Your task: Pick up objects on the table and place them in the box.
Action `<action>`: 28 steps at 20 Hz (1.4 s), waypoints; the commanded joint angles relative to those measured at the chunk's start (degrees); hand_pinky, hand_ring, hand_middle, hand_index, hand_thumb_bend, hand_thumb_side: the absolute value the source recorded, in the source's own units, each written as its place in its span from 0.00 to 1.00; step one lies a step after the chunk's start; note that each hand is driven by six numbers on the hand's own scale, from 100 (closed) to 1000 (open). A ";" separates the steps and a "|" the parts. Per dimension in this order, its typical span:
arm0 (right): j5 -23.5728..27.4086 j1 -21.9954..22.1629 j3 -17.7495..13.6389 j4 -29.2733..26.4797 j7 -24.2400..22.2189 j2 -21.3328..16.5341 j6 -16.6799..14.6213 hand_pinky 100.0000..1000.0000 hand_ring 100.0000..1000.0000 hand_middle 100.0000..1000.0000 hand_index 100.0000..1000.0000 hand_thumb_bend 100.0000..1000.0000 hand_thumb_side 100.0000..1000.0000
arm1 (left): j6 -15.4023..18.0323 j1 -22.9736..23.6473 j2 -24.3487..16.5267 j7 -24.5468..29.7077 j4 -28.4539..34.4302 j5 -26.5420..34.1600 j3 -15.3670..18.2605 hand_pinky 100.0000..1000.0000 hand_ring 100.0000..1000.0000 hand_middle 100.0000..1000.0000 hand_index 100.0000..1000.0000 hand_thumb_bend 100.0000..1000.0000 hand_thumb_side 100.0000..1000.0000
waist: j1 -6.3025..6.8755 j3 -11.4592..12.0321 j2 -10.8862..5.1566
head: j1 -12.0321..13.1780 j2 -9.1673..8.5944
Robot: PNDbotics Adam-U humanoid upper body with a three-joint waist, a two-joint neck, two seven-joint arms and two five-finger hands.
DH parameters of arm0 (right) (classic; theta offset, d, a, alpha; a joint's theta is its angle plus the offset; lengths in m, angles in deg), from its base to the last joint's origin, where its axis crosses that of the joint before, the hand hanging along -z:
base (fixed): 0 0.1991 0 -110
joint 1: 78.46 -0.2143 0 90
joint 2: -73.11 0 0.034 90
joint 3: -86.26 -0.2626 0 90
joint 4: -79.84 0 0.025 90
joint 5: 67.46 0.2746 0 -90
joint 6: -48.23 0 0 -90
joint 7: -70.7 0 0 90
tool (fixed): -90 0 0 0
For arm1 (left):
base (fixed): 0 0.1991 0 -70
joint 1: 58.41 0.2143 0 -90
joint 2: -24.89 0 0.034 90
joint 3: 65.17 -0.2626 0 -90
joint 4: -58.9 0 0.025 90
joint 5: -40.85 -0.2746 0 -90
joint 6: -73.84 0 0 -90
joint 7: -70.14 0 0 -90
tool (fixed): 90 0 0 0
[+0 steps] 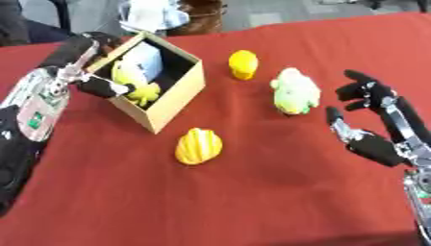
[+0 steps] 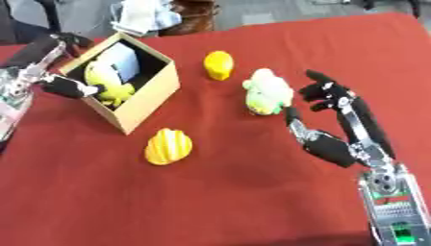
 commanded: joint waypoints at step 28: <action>2.37 -24.53 20.81 15.25 -16.04 -17.17 -10.44 0.69 0.74 0.74 0.94 0.21 0.40 | -3.86 27.85 -2.15 -12.27 42.14 27.16 5.98 0.61 0.57 0.60 0.79 0.44 0.17 | -1.42 4.45 -1.02 | -3.61 -0.52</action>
